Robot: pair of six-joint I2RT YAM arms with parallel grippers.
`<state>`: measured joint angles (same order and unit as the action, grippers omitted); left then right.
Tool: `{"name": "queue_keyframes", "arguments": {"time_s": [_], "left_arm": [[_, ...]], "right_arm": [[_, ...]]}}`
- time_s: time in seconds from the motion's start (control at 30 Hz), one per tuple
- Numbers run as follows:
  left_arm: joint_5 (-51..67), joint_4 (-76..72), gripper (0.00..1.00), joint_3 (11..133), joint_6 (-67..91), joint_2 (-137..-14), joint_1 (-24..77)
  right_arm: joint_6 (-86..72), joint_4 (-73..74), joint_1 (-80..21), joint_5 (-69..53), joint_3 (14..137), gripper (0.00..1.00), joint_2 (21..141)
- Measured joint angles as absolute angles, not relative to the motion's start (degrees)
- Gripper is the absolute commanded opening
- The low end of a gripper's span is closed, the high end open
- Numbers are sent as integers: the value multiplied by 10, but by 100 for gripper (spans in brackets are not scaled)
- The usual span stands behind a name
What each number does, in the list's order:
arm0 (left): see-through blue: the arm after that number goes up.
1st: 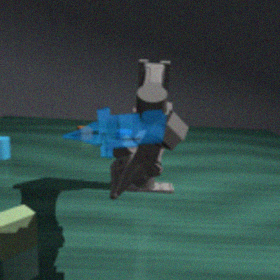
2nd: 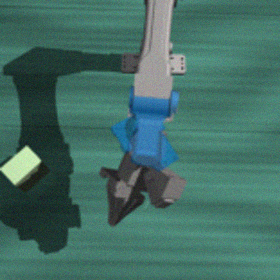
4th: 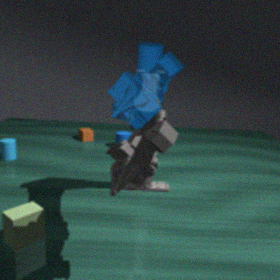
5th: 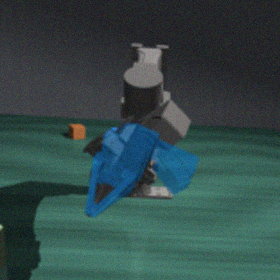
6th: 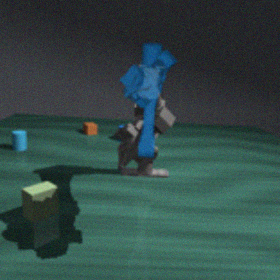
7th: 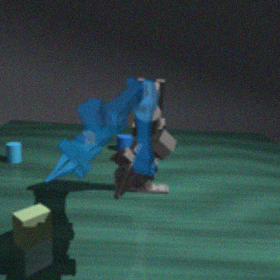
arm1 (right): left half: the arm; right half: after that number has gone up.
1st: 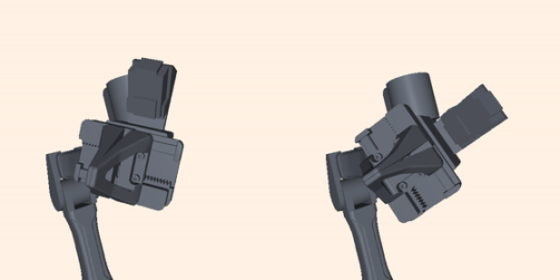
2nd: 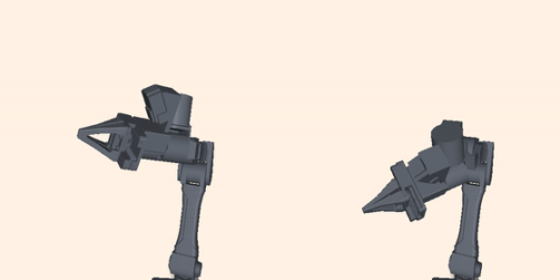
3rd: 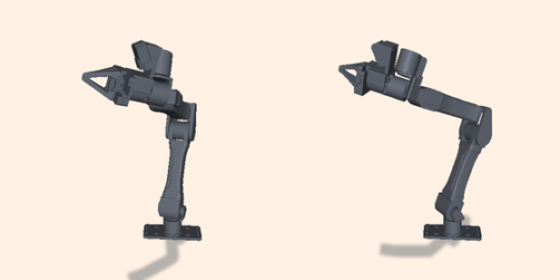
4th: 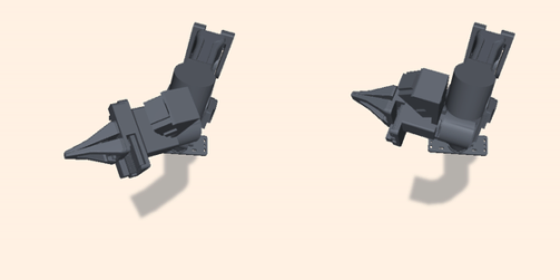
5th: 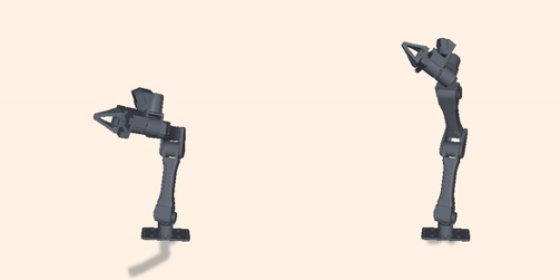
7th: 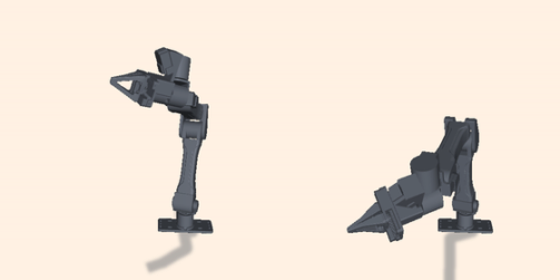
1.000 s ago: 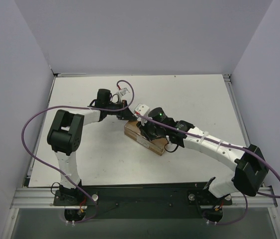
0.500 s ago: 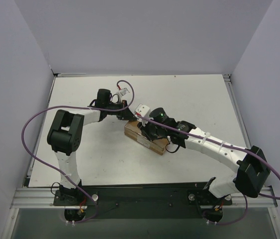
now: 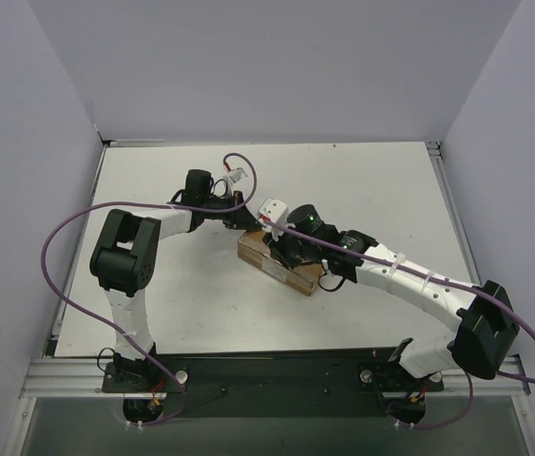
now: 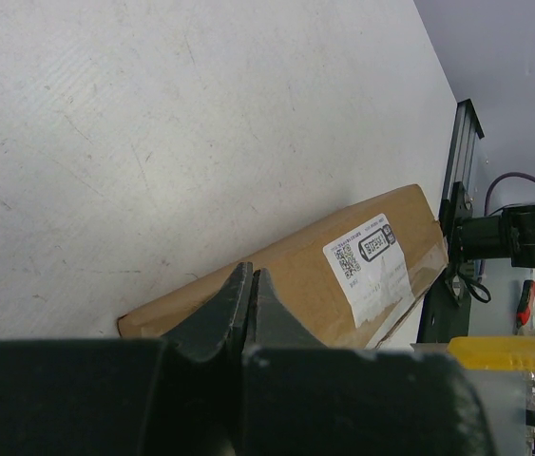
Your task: Unpack the express box
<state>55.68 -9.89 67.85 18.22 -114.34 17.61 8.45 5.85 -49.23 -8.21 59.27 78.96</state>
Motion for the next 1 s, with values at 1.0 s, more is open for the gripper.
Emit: {"name": "queue_keyframes", "arguments": {"time_s": [1.0], "left_arm": [[557,-98,0,679,178,-1143,177]], "right_arm": [[109,55,-503,-57,575,0,784]]}}
